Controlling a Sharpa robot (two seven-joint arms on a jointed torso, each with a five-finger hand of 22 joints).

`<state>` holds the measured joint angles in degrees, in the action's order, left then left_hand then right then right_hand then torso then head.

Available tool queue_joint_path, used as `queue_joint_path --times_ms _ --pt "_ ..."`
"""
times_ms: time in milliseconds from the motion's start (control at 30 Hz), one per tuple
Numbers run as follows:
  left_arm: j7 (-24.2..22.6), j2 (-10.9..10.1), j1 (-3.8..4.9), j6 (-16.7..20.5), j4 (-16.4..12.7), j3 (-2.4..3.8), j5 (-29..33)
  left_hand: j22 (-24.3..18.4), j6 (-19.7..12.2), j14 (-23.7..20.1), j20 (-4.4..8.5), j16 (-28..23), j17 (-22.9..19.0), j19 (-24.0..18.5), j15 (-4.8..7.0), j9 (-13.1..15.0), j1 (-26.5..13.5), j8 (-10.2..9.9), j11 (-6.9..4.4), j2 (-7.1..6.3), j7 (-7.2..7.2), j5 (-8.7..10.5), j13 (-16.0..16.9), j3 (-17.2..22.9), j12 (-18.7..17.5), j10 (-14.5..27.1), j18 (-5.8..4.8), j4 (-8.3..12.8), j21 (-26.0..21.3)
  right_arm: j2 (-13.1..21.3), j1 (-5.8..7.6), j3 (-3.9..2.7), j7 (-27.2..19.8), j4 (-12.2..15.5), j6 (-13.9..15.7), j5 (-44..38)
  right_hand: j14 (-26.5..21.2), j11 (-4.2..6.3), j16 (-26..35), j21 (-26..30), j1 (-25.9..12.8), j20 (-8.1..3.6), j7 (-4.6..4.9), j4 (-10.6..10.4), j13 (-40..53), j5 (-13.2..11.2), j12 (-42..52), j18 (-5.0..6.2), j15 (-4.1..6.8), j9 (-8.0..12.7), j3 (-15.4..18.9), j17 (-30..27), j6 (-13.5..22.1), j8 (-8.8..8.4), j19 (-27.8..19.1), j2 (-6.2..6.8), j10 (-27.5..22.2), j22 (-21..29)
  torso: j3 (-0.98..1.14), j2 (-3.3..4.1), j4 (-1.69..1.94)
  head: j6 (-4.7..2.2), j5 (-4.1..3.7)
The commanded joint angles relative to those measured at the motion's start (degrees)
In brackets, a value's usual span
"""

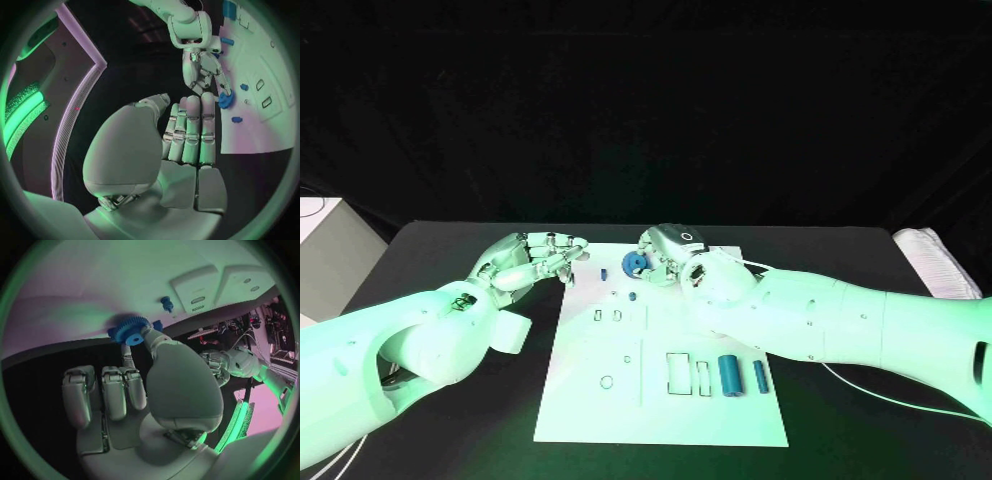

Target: Assemble the parts on the task board

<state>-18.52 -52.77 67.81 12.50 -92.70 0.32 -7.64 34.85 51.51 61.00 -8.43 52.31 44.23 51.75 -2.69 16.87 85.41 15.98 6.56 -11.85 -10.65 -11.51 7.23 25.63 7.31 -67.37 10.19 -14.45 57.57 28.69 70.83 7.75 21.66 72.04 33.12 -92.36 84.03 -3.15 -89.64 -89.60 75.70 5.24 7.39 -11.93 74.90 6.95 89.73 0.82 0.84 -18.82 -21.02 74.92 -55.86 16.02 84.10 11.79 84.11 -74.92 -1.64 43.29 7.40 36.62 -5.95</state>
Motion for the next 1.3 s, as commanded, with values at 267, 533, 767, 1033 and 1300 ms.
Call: queue_joint_path --times_ms 267,533,767,1033,1300 --pt "-0.1 0.2 0.06 -1.3 -0.1 0.04 -0.1 0.1 -0.4 -0.3 0.06 0.2 -0.1 -0.4 -0.06 0.0 -0.5 0.0 0.07 0.06 0.08 0.22 0.0 0.4 0.4 0.5 0.30 -0.1 0.2 -0.9 -0.32 0.16 0.1 -0.7 -0.6 -0.2 5.8 -0.09 -0.1 -0.4 -0.2 -0.21 0.50 -0.6 13.9 0.2 -0.9 -0.82 0.05 0.4 0.3 14.4 1.4 -0.94 5.9 0.90 4.7 -15.1 0.04 0.05 -0.05 -0.02 0.04" --pt "0.0 0.1 0.06 -1.4 -0.1 0.04 -0.1 0.1 -0.4 -0.3 0.06 0.2 -0.1 -0.4 -0.06 0.0 -0.5 0.0 0.07 0.06 0.08 0.22 0.0 0.4 0.4 0.5 0.30 -0.1 0.2 -1.2 -0.33 0.17 -1.3 -1.0 -1.3 1.1 5.8 -0.91 -0.1 -0.4 -1.3 0.56 1.37 -1.9 12.6 -1.1 -2.3 -0.82 -0.74 1.1 3.2 14.3 3.7 -2.67 5.9 1.72 3.4 -15.1 0.03 0.03 -0.04 0.00 0.09" --pt "0.0 0.2 0.06 -1.4 0.0 0.04 -0.1 0.1 -0.4 -0.3 0.06 0.2 -0.1 -0.4 -0.06 0.0 -0.5 0.0 0.07 0.06 0.08 0.22 0.0 0.4 0.4 0.5 0.30 -0.1 0.2 -1.1 -0.35 0.20 -1.7 -1.0 -2.6 1.8 5.8 -1.01 -0.1 -0.4 -1.9 0.72 1.42 -2.9 12.5 -1.0 -2.4 -0.82 -0.85 1.1 4.9 14.3 3.7 -2.85 5.9 1.63 3.3 -15.1 0.01 0.02 -0.09 0.07 0.15" --pt "0.0 0.2 0.06 -1.4 0.0 0.04 -0.1 0.1 -0.5 -0.3 0.03 0.3 -0.1 -0.5 -0.08 0.1 -0.6 0.0 0.08 0.07 0.06 0.21 0.1 0.4 0.4 0.5 0.30 -0.1 0.3 -0.9 -0.42 0.28 -2.0 -0.9 -3.7 2.4 5.8 -0.78 -0.1 -0.4 -1.0 0.67 1.12 -3.1 12.9 -0.4 -1.9 -0.82 -0.70 1.0 5.2 14.4 2.6 -2.41 5.9 0.76 3.7 -15.1 0.07 0.04 -0.10 0.18 0.16" --pt "0.0 0.2 0.06 -1.4 0.1 0.04 -0.2 0.1 -0.5 -0.3 0.03 0.3 -0.1 -0.5 -0.08 0.1 -0.6 0.0 0.08 0.07 0.06 0.21 0.1 0.4 0.4 0.5 0.30 -0.1 0.3 -0.9 -0.59 0.37 -2.6 -0.6 -4.0 2.7 5.8 -0.48 -0.2 -0.4 0.6 0.40 0.80 -2.7 13.3 0.0 -1.6 -0.82 -0.38 0.8 4.5 14.5 1.4 -2.00 5.9 -0.09 4.1 -15.1 0.09 0.05 -0.04 0.18 0.13"
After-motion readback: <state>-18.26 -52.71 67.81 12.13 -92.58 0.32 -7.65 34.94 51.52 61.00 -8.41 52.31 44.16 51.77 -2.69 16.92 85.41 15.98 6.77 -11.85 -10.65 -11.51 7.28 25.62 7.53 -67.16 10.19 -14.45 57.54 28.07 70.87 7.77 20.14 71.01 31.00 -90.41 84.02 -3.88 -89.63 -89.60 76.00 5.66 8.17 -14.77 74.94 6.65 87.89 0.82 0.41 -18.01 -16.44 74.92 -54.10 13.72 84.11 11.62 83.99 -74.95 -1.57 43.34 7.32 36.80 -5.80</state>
